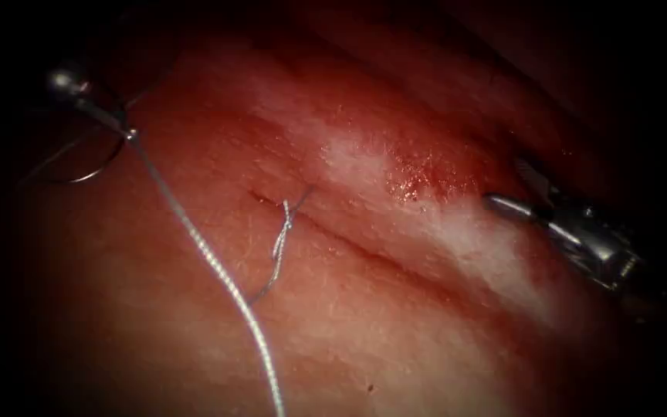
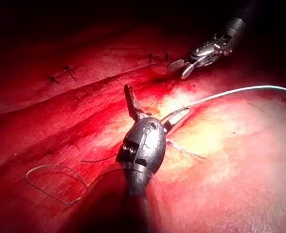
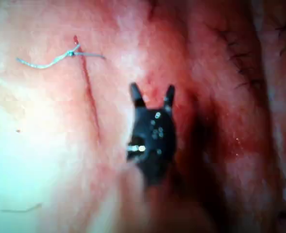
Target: Wound Closure
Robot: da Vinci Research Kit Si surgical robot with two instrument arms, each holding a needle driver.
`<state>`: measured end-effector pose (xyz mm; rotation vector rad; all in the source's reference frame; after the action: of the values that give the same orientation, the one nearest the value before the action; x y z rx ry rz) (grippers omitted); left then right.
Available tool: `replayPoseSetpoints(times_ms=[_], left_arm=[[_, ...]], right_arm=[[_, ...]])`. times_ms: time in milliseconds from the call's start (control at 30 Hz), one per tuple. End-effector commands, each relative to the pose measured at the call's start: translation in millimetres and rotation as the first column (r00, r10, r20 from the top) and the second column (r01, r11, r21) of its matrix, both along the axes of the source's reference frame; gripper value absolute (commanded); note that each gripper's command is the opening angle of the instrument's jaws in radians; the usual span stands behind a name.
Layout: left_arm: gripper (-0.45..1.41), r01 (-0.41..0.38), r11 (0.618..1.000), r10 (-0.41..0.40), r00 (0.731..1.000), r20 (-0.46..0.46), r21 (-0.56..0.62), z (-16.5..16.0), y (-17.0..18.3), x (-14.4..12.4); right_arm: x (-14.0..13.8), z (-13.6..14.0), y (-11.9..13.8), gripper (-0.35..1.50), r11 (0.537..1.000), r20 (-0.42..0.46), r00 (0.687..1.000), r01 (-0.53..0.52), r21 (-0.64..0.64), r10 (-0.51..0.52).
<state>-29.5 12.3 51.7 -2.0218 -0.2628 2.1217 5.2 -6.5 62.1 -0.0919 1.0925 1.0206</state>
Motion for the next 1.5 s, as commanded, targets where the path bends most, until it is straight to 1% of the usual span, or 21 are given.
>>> replayPoseSetpoints(times_ms=[33,67,233,333,367,467,567,633,667,833,933,967,1000,1100,1200,1233,1267,1300,1367,1433,1500], left_arm=[[1.15,-0.009,1.0,0.009,1.0,-0.008,0.001,1.0,-1.6,0.1],[1.11,-0.024,1.0,0.024,1.0,-0.014,0.006,1.3,-2.6,0.4],[1.08,-0.125,0.992,0.127,0.99,-0.068,0.028,1.7,-6.9,3.4],[1.08,-0.158,0.987,0.161,0.984,-0.073,0.039,1.9,-8.3,4.2],[1.08,-0.207,0.977,0.21,0.975,-0.08,0.043,2.3,-10.3,4.8],[1.1,-0.248,0.967,0.254,0.961,-0.111,0.06,2.7,-12.3,5.0],[1.1,-0.27,0.961,0.276,0.949,-0.15,0.063,4.4,-15.3,4.4],[1.11,-0.265,0.963,0.271,0.949,-0.158,0.055,4.9,-15.9,4.2],[1.11,-0.264,0.963,0.269,0.948,-0.173,0.049,6.2,-16.9,3.8],[1.16,-0.261,0.964,0.267,0.941,-0.21,0.056,9.6,-18.7,3.1],[1.16,-0.278,0.959,0.285,0.926,-0.248,0.061,11.8,-19.9,2.9],[1.16,-0.278,0.959,0.285,0.926,-0.248,0.061,11.8,-19.9,2.9],[1.18,-0.303,0.951,0.307,0.908,-0.285,0.057,13.3,-20.6,3.0],[1.2,-0.34,0.939,0.336,0.883,-0.328,0.048,15.6,-21.9,4.1],[1.2,-0.379,0.924,0.37,0.853,-0.367,0.049,16.8,-22.8,5.5],[1.2,-0.406,0.912,0.393,0.83,-0.396,0.055,17.1,-23.1,6.8],[1.2,-0.406,0.912,0.393,0.83,-0.396,0.055,17.1,-23.1,6.8],[1.21,-0.429,0.902,0.415,0.816,-0.402,0.06,16.5,-23.1,8.7],[1.21,-0.444,0.893,0.435,0.81,-0.394,0.074,15.0,-23.0,10.6],[1.21,-0.446,0.892,0.439,0.809,-0.39,0.077,14.4,-22.9,11.0],[1.23,-0.44,0.892,0.446,0.815,-0.369,0.106,12.0,-22.3,11.8]], right_arm=[[0.1,0.7,-0.8,0.91,1.0,-0.005,1.0,0.008,0.002,-0.008],[0.1,0.7,-0.9,0.84,1.0,-0.005,1.0,0.015,-0.002,-0.015],[0.4,0.6,-1.1,0.89,1.0,0.002,1.0,0.018,-0.011,-0.018],[0.8,0.6,-1.3,0.89,1.0,-0.004,1.0,0.025,-0.011,-0.025],[1.2,0.6,-1.3,0.89,1.0,-0.008,1.0,0.029,-0.01,-0.029],[1.6,0.6,-1.4,0.89,0.999,-0.009,0.999,0.036,-0.014,-0.036],[2.6,0.5,-1.7,0.89,0.999,-0.018,0.999,0.044,-0.013,-0.044],[2.8,0.5,-1.8,0.89,0.999,-0.021,0.999,0.048,-0.012,-0.048],[3.3,0.5,-1.9,0.88,0.998,-0.022,0.998,0.055,-0.016,-0.055],[4.2,0.6,-2.2,0.89,0.998,-0.029,0.998,0.063,-0.018,-0.063],[4.6,0.6,-2.5,0.88,0.998,-0.032,0.997,0.063,-0.021,-0.063],[4.6,0.6,-2.5,0.88,0.998,-0.032,0.997,0.063,-0.021,-0.063],[4.8,0.6,-2.6,0.88,0.997,-0.031,0.997,0.067,-0.026,-0.068],[5.0,0.6,-2.7,0.88,0.997,-0.034,0.997,0.071,-0.026,-0.072],[5.1,0.6,-2.7,0.88,0.997,-0.034,0.997,0.071,-0.026,-0.072],[5.1,0.6,-2.7,0.88,0.997,-0.034,0.997,0.071,-0.026,-0.072],[5.1,0.6,-2.7,0.88,0.997,-0.034,0.997,0.071,-0.026,-0.072],[5.1,0.6,-2.7,0.88,0.997,-0.035,0.997,0.071,-0.025,-0.072],[5.1,0.5,-2.8,0.88,0.997,-0.035,0.997,0.072,-0.025,-0.072],[5.1,0.5,-2.8,0.88,0.997,-0.035,0.997,0.072,-0.025,-0.072],[5.2,0.4,-2.8,0.86,0.997,-0.035,0.997,0.071,-0.025,-0.072]])
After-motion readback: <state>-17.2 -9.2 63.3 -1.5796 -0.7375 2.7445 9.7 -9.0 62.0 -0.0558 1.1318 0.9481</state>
